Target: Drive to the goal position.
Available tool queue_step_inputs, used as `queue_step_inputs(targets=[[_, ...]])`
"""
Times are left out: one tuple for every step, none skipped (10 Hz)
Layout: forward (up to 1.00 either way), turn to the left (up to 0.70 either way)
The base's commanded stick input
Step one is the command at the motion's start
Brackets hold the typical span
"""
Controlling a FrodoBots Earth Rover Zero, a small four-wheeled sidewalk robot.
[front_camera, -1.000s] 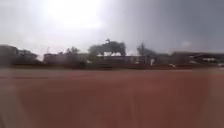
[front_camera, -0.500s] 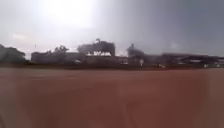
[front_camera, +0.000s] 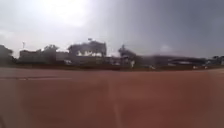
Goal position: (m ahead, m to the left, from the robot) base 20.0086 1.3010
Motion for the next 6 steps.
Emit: queue_step_inputs(targets=[[0.7, 0.0], [0.7, 0.0], [0.7, 0.0], [0.7, 0.0], [0.7, 0.0], [0.7, 0.0]])
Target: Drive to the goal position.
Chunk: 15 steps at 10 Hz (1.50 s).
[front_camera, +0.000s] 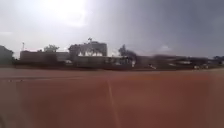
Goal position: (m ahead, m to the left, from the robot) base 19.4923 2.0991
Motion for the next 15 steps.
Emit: queue_step_inputs(targets=[[0.7, 0.0], [0.7, 0.0], [0.7, 0.0], [0.7, 0.0], [0.7, 0.0], [0.7, 0.0], [0.7, 0.0], [0.7, 0.0], [0.7, 0.0], [0.7, 0.0], [0.7, 0.0], [0.7, 0.0], [0.7, 0.0], [0.7, 0.0], [0.7, 0.0]])
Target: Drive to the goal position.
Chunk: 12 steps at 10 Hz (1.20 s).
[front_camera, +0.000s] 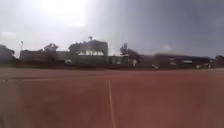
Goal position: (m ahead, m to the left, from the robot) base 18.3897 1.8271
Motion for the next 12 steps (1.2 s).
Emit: queue_step_inputs(targets=[[0.7, 0.0], [0.7, 0.0], [0.7, 0.0], [0.7, 0.0], [0.7, 0.0], [0.7, 0.0], [0.7, 0.0], [0.7, 0.0], [0.7, 0.0], [0.7, 0.0], [0.7, 0.0], [0.7, 0.0]])
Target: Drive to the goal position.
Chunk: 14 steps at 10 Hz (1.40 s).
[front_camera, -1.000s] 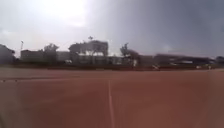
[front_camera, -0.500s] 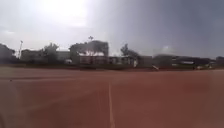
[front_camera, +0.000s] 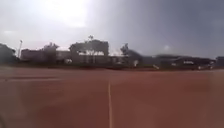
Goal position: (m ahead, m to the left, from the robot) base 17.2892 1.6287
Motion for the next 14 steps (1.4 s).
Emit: queue_step_inputs(targets=[[0.7, 0.0], [0.7, 0.0], [0.7, 0.0], [0.7, 0.0], [0.7, 0.0], [0.7, 0.0], [0.7, 0.0], [0.7, 0.0], [0.7, 0.0], [0.7, 0.0], [0.7, 0.0], [0.7, 0.0], [0.7, 0.0], [0.7, 0.0]])
